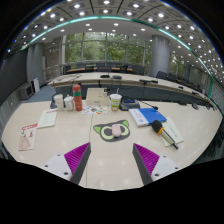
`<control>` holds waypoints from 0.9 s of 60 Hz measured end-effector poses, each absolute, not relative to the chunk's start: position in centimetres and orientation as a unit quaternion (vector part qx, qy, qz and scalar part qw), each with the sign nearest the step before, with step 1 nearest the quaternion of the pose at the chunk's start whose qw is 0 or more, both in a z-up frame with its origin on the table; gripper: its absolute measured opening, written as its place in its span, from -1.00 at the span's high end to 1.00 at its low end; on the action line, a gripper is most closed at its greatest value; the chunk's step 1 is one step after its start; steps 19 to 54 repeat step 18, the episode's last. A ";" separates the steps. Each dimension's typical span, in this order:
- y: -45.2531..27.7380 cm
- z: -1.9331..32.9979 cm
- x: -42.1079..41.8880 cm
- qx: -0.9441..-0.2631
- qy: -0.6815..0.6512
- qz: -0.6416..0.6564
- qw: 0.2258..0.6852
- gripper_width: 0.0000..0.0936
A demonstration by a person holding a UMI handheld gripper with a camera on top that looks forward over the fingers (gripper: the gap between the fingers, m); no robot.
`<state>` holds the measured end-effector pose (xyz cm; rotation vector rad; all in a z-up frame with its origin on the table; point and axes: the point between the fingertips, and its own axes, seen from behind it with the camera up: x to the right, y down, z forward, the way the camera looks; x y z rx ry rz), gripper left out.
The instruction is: Arrange mouse
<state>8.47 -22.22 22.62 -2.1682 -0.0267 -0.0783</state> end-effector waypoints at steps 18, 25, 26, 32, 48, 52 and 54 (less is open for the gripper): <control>-25.0 24.0 8.6 -0.875 -0.015 -0.041 0.481 -0.82; -25.0 24.0 8.6 -0.875 -0.015 -0.041 0.481 -0.82; -25.0 24.0 8.6 -0.875 -0.015 -0.041 0.481 -0.82; -25.0 24.0 8.6 -0.875 -0.015 -0.041 0.481 -0.82; -25.0 24.0 8.6 -0.875 -0.015 -0.041 0.481 -0.82; -25.0 24.0 8.6 -0.875 -0.015 -0.041 0.481 -0.82; -25.0 24.0 8.6 -0.875 -0.015 -0.041 0.481 -0.82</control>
